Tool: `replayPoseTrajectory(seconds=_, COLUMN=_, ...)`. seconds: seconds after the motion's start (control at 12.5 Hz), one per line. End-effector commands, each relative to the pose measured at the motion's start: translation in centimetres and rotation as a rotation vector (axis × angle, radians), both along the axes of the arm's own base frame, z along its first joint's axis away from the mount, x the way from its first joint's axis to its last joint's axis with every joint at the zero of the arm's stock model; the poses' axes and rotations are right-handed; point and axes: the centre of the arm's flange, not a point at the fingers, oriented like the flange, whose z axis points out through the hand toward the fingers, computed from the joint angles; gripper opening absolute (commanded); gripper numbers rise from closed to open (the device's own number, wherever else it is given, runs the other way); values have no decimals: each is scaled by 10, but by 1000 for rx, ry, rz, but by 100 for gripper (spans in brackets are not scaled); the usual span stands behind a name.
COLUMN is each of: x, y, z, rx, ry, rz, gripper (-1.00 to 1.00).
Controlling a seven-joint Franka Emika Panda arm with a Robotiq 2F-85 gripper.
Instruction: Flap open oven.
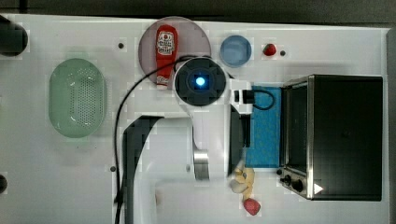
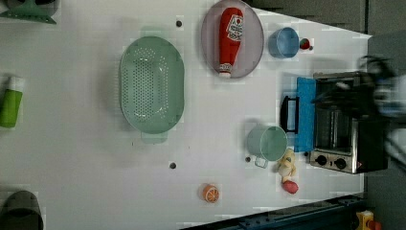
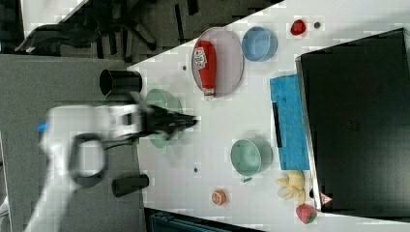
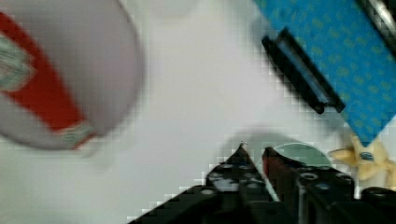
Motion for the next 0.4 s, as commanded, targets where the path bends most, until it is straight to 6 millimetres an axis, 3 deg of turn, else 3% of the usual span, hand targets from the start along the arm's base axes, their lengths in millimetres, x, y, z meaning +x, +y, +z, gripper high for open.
replayPoseTrajectory(seconds=0.08, x=-9, y=-23, z=79, rx=30, ry=-60, rz=-98, gripper=-65)
replayPoseTrajectory(seconds=0.24, x=-23, y=-35, z=118, rx=41, ry=-55, rz=-127, gripper=-65)
replayPoseTrajectory(seconds=0.4, x=-35, y=-40, z=138, rx=45, ry=-19, rz=-181, gripper=-65)
